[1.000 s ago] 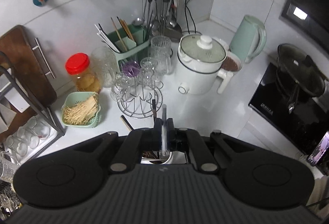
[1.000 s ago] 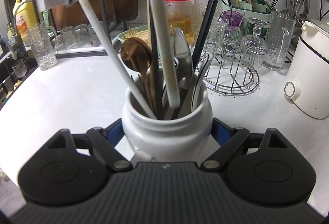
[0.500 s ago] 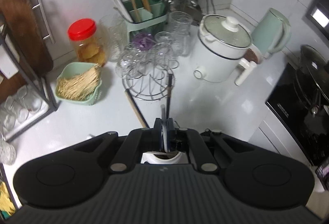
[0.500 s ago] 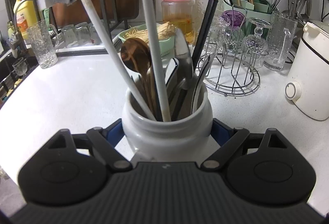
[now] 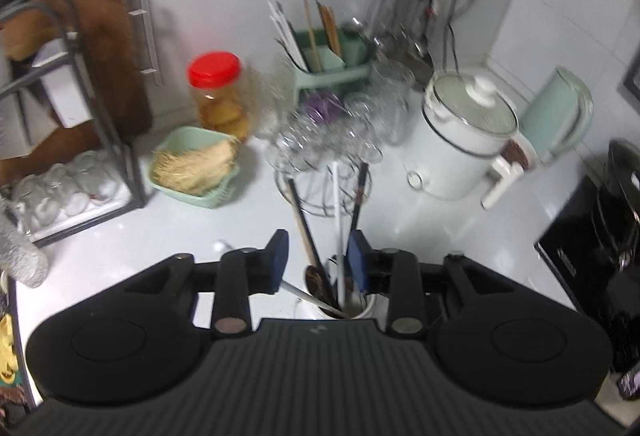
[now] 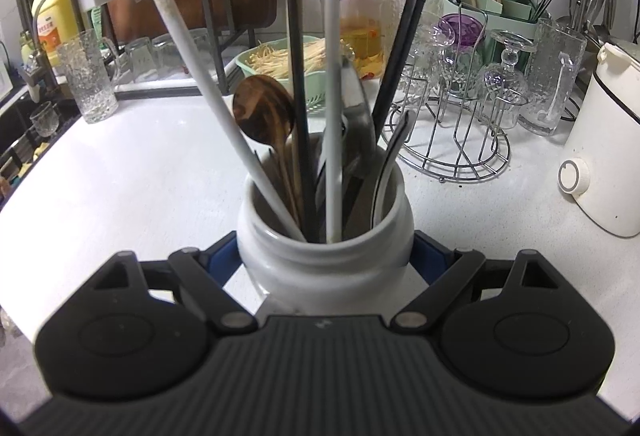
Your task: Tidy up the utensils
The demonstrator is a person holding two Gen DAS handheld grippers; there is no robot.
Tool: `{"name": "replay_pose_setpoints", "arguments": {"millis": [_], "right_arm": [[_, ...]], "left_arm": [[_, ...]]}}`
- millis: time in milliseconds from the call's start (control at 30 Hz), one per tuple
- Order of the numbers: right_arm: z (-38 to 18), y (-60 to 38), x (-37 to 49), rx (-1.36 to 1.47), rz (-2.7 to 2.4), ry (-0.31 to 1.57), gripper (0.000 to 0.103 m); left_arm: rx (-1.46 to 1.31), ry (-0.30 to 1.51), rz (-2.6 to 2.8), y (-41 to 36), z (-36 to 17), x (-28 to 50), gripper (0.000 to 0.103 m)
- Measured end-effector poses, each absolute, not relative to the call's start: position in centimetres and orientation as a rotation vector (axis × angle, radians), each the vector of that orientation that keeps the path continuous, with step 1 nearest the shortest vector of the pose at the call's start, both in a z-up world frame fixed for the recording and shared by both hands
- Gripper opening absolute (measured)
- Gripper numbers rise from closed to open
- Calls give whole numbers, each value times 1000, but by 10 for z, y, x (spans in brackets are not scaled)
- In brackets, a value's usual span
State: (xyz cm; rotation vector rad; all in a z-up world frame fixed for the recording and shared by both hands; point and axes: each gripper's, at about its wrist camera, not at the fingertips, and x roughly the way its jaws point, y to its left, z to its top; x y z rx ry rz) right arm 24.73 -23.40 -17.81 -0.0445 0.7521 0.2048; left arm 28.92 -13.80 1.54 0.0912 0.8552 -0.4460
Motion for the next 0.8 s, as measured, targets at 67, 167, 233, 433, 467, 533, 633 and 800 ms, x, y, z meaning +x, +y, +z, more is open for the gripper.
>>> {"name": "replay_pose_setpoints", "arguments": {"millis": [67, 167, 233, 433, 467, 533, 633, 800], "right_arm": [[-177, -235, 247, -49, 205, 764, 89], [-176, -237, 244, -56, 214, 768, 103], [-169, -240, 238, -53, 224, 737, 103], [-135, -243, 222, -27, 247, 685, 103], [-126, -244, 217, -18, 245, 672, 103], [-104, -246, 208, -3, 232, 640, 103], [-67, -250, 189, 32, 199, 586, 103], [-17, -256, 150, 80, 158, 521, 103]], "left_arm": [[76, 831, -415, -130, 21, 279, 48], [50, 796, -348, -114, 27, 263, 57], [19, 786, -320, -101, 30, 253, 63], [-86, 732, -260, -60, 41, 224, 76], [-92, 718, -258, -55, 43, 219, 77], [-97, 697, -261, -45, 49, 208, 78], [-102, 670, -256, -33, 59, 189, 82], [-84, 606, -236, -20, 71, 150, 88]]}}
